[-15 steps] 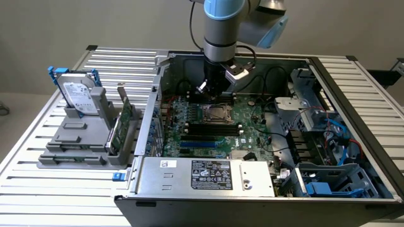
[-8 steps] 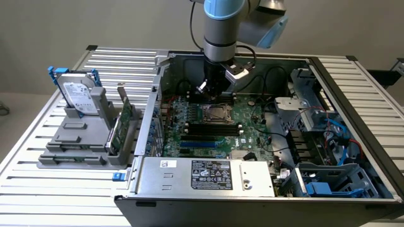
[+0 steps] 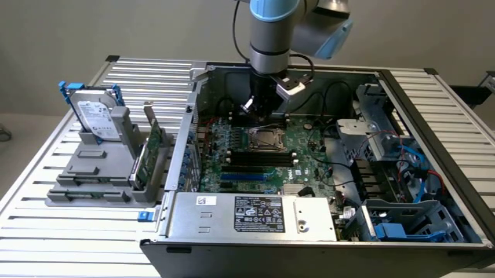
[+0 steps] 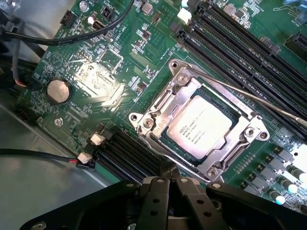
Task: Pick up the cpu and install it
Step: 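Install the first cpu locking lever, then install the second cpu locking lever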
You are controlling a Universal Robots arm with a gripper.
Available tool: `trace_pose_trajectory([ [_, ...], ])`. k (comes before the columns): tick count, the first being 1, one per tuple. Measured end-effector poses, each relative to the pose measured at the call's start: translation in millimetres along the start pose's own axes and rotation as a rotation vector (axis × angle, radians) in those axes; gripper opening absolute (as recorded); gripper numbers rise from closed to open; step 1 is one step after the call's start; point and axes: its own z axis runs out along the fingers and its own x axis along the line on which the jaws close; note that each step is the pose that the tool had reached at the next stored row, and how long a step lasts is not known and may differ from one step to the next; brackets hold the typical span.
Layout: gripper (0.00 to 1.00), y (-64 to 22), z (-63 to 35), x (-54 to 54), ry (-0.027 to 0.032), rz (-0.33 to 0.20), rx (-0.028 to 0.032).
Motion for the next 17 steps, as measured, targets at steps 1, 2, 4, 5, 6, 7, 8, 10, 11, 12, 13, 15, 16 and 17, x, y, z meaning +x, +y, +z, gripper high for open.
trace_pose_trajectory([
  [1,0.11,-0.2,-3.0,0.3,-0.0002,0.0,0.0005],
  [2,0.11,-0.3,-6.1,0.5,-0.0009,-0.001,0.001],
  [4,0.11,-0.6,-11.6,0.9,-0.0022,-0.002,0.002],
  [5,0.11,-0.7,-13.8,1.0,-0.0029,-0.003,0.0024],
  [6,0.11,-0.9,-15.7,1.1,-0.0034,-0.004,0.0031],
  [7,0.11,-1.0,-17.2,1.2,-0.0037,-0.005,0.004],
  [8,0.11,-1.1,-18.2,1.2,-0.0039,-0.006,0.0053],
  [10,0.11,-1.7,-19.3,0.6,-0.0048,-0.009,0.0084],
  [11,0.11,-2.3,-19.5,-0.2,-0.0059,-0.012,0.0098],
  [12,0.11,-5.9,-20.2,-5.0,-0.0114,-0.025,0.0146],
  [13,0.11,-8.8,-20.4,-8.8,-0.0121,-0.032,0.0154],
  [15,0.11,-12.9,-20.7,-15.0,-0.0124,-0.037,0.0157],
  [16,0.11,-12.9,-20.7,-15.5,-0.0122,-0.037,0.0158],
  [17,0.11,-12.9,-20.7,-15.7,-0.0123,-0.038,0.0159],
])
